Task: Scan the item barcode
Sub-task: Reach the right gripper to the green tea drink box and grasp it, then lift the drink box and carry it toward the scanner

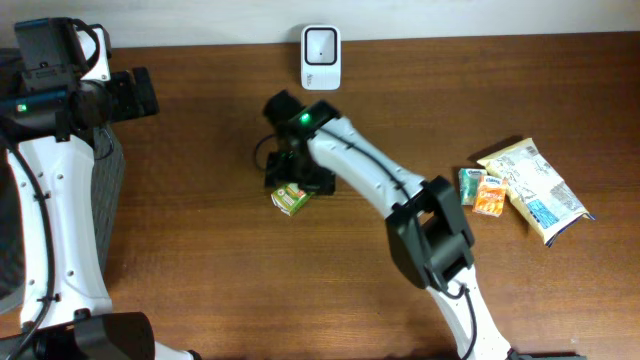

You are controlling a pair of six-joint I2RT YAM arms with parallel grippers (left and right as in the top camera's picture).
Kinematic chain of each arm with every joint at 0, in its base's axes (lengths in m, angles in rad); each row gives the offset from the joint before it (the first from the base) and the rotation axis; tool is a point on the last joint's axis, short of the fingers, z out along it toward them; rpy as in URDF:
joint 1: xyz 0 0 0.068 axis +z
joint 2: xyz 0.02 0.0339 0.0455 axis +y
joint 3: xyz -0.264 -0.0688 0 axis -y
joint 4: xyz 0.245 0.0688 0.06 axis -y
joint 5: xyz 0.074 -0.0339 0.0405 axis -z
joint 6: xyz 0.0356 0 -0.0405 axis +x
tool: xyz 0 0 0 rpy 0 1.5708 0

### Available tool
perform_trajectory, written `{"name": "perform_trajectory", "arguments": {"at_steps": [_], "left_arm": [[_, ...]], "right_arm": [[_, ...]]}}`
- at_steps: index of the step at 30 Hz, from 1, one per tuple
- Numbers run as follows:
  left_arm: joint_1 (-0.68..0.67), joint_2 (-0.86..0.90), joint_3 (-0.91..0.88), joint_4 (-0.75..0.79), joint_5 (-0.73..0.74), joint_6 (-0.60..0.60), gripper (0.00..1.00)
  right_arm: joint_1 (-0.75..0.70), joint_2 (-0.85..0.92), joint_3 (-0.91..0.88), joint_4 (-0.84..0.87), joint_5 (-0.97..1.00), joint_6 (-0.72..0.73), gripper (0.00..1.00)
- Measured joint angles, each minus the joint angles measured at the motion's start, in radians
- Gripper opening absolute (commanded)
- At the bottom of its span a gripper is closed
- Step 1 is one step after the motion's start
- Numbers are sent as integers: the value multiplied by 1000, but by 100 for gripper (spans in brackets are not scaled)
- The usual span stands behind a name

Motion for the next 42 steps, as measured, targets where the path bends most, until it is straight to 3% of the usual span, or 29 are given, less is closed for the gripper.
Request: {"name": "perform_trajectory", "arguments": {"at_steps": [4,8,17,21,25,26,29,34,39,42], "left_arm": [[0,0,0,0,0,0,99],[0,0,0,0,0,0,99],[0,0,0,0,0,0,99],[0,0,0,0,0,0,99],[0,0,0,0,0,0,99],[0,0,0,0,0,0,99],[0,0,0,0,0,0,99],[0,0,0,1,0,0,99],[0,0,0,0,0,0,99],[0,0,0,0,0,0,99]], "right_arm": [[89,1,0,-1,124,0,90],[82,13,0,-40,192,-16,91],[-41,18,-1,-158,252,-320,92],[-197,18,-2,-172,172,-466,87],[-244,18,17,-150,10,-516,86],[-245,18,40,-150,-6,-517,78],[-245,-7,105,-119,32,-395,73],[-235,-25,-33,35,146,-190,72],[-235,-25,-125,64,153,-173,69],[-236,-25,-124,63,75,-278,64]]}}
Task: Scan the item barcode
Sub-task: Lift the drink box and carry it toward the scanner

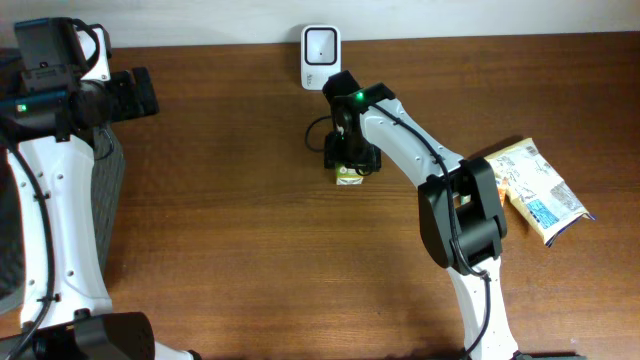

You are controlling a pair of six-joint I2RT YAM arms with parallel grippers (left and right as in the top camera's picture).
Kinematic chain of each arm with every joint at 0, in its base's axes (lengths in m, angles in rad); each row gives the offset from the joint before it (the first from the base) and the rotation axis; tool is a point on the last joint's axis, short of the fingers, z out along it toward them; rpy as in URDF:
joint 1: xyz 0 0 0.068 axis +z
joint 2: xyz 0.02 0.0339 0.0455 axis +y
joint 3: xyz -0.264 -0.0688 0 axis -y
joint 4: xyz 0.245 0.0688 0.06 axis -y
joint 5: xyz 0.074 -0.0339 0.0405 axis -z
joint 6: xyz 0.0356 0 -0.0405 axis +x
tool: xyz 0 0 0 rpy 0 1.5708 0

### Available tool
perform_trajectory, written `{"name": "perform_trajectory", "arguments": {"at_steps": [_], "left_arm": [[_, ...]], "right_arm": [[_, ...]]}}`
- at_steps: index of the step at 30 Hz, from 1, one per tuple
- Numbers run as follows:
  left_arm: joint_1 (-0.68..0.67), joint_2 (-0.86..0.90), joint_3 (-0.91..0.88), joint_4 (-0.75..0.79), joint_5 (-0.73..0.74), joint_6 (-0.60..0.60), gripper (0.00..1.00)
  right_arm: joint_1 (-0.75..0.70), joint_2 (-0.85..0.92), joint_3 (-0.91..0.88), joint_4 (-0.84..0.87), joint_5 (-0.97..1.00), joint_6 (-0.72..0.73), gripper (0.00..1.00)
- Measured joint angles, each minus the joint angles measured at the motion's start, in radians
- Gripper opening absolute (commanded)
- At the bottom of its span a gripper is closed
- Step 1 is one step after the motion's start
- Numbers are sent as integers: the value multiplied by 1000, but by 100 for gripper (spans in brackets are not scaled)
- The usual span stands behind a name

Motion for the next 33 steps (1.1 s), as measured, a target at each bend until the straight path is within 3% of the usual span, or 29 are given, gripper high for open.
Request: {"name": "perform_trajectory", "arguments": {"at_steps": [5,7,9,12,21,27,28,32,33], "left_arm": [[0,0,0,0,0,0,99],[0,0,0,0,0,0,99],[0,0,0,0,0,0,99],[0,0,0,0,0,0,99],[0,0,0,0,0,0,99],[0,0,0,0,0,0,99],[0,0,0,0,0,0,99],[0,0,0,0,0,0,99],[0,0,0,0,0,0,99]], "right_arm": [[-2,0,8,-48,-82,-259,62],[-2,0,9,-47,-76,-326,72],[-8,0,11,-28,-84,-348,81],[-27,0,47,-24,-133,-357,81],[-86,9,108,126,-172,-335,72],[-106,79,110,159,-154,-298,38],[-114,79,110,159,-155,-296,22],[-126,79,111,141,-158,-296,4],[-126,79,115,135,-162,-292,4]]}}
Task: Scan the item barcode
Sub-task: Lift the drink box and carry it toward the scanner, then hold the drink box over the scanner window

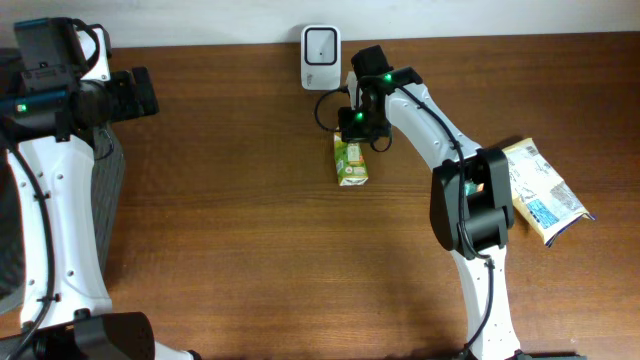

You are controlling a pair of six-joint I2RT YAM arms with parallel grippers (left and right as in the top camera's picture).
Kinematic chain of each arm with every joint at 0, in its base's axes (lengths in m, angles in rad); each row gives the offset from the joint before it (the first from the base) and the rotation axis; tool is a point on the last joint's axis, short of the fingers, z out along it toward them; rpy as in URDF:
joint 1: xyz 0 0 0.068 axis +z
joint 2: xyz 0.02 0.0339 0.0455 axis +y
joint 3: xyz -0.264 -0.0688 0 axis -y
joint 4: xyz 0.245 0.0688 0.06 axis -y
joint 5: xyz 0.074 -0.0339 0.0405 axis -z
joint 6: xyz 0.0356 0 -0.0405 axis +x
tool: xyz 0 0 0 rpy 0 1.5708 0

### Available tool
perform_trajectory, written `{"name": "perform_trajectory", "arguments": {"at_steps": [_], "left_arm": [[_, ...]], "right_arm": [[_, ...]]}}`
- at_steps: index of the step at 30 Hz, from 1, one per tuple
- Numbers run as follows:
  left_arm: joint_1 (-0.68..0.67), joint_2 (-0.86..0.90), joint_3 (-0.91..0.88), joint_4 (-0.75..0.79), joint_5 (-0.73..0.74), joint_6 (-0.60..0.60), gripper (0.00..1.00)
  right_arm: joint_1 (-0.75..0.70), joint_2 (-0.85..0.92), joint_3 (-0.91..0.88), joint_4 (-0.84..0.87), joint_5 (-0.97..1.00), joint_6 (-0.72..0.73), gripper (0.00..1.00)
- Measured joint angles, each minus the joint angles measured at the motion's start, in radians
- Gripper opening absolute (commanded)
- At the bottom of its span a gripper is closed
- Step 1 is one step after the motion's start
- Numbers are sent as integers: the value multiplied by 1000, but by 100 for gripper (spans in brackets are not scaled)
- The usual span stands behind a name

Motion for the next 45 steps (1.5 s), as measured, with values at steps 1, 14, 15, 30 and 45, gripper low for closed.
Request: {"name": "perform_trajectory", "arguments": {"at_steps": [1,14,15,30,45], "left_arm": [[0,0,0,0,0,0,99],[0,0,0,0,0,0,99],[0,0,0,0,0,0,99],[0,0,0,-1,0,0,99],[0,0,0,0,0,0,99]], "right_arm": [[0,0,7,-10,-8,-1,4],[-187,-30,49,-86,-795,22,5],[-200,-40,51,-85,-841,29,5],[-211,-55,266,395,-1106,483,4],[117,-61,447,31,344,-13,4]]}}
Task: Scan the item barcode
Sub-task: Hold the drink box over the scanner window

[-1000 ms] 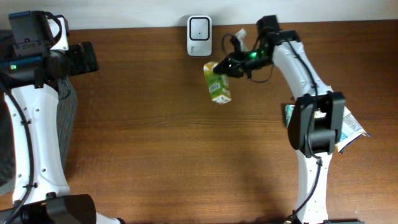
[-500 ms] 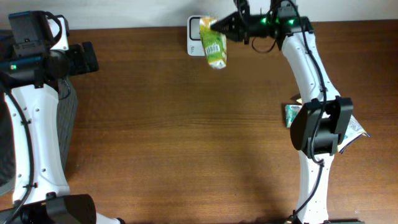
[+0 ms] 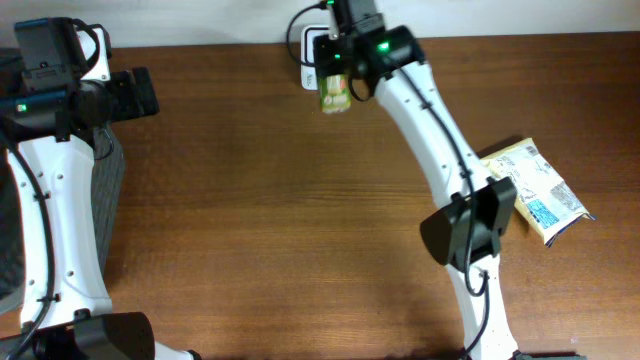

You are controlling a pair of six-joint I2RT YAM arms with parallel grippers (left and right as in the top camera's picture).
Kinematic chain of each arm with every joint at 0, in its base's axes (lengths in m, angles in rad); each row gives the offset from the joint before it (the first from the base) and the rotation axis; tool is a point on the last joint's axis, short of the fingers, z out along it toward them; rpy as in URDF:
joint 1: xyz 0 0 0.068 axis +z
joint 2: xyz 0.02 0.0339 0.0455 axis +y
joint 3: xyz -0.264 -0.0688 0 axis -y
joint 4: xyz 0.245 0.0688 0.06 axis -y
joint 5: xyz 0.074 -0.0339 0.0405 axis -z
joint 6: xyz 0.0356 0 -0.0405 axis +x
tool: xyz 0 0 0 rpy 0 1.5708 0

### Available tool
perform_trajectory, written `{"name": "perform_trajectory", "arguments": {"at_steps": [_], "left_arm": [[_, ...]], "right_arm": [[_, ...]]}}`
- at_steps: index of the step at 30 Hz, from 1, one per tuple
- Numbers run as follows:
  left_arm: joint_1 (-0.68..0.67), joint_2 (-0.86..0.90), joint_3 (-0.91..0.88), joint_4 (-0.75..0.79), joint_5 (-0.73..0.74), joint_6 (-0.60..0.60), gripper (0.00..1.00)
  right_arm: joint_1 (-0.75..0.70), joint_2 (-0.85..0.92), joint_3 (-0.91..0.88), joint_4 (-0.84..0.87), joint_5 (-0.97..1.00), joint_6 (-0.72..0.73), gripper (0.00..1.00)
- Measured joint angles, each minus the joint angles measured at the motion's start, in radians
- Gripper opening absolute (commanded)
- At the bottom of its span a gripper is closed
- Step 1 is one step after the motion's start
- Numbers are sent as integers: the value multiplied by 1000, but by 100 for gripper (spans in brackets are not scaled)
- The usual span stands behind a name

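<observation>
My right gripper (image 3: 340,78) is shut on a small green carton (image 3: 333,95), which it holds up at the back edge of the table. The carton hangs right in front of the white barcode scanner (image 3: 310,58) and covers most of it; only the scanner's left part shows. The right arm reaches from the front of the table to the back. My left gripper (image 3: 140,92) rests far left, away from both things. It appears as a dark block, so its jaws cannot be read.
A pale snack bag (image 3: 540,190) lies at the right side of the brown table (image 3: 250,230). The right arm's elbow (image 3: 468,225) stands beside the bag. A grey mesh bin (image 3: 108,190) sits at the left edge under the left arm.
My right gripper has moved with the green carton from just below and right of the scanner to directly over it. The carton now covers the scanner. The left arm is where it was.
At first my right gripper was on the green carton left of the table's middle. Then it had the carton nearer the scanner, then just below it with the carton lying lengthwise. Now the carton is held at the scanner's face.
</observation>
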Motion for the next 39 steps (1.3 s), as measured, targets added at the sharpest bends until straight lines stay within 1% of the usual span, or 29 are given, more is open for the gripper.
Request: {"name": "perform_trajectory", "arguments": {"at_steps": [2,3,6,9,13,16,18,21,25,30,34,39], "left_arm": [[0,0,0,0,0,0,99],[0,0,0,0,0,0,99],[0,0,0,0,0,0,99],[0,0,0,0,0,0,99],[0,0,0,0,0,0,99],[0,0,0,0,0,0,99],[0,0,0,1,0,0,99],[0,0,0,1,0,0,99],[0,0,0,1,0,0,99],[0,0,0,1,0,0,99],[0,0,0,0,0,0,99],[0,0,0,0,0,0,99]], "right_arm": [[61,0,2,63,250,-174,4],[78,0,1,94,327,-251,4],[113,0,1,204,451,-507,4],[114,2,1,312,484,-764,4],[113,27,1,392,484,-1026,4],[112,89,1,463,410,-1234,4],[109,145,0,568,359,-1350,4],[100,214,0,716,295,-1431,4],[82,273,0,851,220,-1488,4],[54,353,0,992,178,-1625,4],[33,421,0,1009,142,-1665,4],[31,431,-1,1014,95,-1659,4]]}}
